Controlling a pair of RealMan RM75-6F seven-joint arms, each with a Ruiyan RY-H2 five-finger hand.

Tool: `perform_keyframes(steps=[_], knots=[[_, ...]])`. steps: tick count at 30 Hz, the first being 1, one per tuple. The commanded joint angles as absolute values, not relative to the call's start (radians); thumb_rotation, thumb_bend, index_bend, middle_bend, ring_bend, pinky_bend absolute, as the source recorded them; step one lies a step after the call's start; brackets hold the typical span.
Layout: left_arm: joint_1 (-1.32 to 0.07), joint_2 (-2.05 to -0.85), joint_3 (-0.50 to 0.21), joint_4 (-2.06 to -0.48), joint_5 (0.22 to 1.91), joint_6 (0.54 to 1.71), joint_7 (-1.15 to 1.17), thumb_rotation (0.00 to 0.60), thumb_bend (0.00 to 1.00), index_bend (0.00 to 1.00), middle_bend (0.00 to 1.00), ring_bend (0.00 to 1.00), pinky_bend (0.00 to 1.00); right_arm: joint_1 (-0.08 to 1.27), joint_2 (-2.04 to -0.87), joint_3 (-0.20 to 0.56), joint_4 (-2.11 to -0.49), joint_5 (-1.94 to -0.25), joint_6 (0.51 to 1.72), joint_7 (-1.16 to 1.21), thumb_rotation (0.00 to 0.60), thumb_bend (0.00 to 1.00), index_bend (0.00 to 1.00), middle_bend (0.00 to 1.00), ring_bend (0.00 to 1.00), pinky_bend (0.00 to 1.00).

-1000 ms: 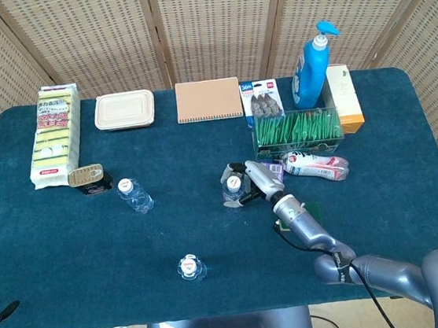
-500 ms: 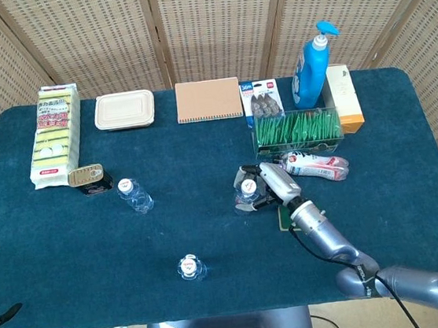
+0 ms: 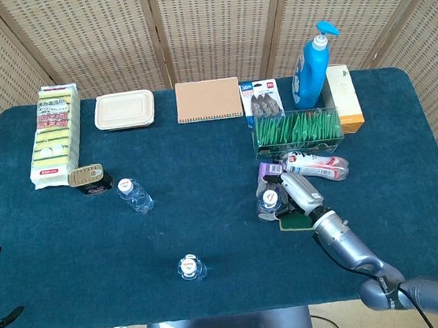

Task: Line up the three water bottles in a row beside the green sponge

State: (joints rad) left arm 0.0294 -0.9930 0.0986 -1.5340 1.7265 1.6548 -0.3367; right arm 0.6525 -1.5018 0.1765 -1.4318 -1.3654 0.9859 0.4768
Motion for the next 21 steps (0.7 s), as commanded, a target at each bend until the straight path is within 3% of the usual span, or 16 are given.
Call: perform_keyframes(steps=[1, 11, 15, 21], knots=[[0.03, -0.993, 0.099, -1.533, 1.727, 1.656, -0.34, 0.6, 0.07, 0.0, 0.0, 0.0, 0.0, 0.649, -1.499, 0.169, -1.43, -1.373, 0.986, 0.472, 0.6, 0.29, 0.53, 0.62, 0.55, 0.7], [0.03, -0.992, 0.099, -1.526, 1.727, 1.661, -0.352, 0.6, 0.07, 0.0, 0.0, 0.0, 0.0, 0.631, -1.495, 0.142, -1.421, -1.4, 0.999, 0.457, 0.6, 0.28, 0.51, 0.6, 0.53, 0.69], [0.03, -0.991, 0.1, -1.526, 1.728, 1.661, -0.354, 0.6, 0.07, 0.0, 0.0, 0.0, 0.0, 0.628, -1.483, 0.122, -1.419, -1.43, 0.998, 0.475, 0.6, 0.22, 0.36, 0.44, 0.38, 0.64], [0.03, -0.991, 0.101, -1.527, 1.73, 1.662, -0.354, 0.6, 0.07, 0.0, 0.0, 0.0, 0.0, 0.628, -1.44, 0.103, -1.451, -1.442, 0.975, 0.457, 0.6, 0.15, 0.22, 0.24, 0.19, 0.51]])
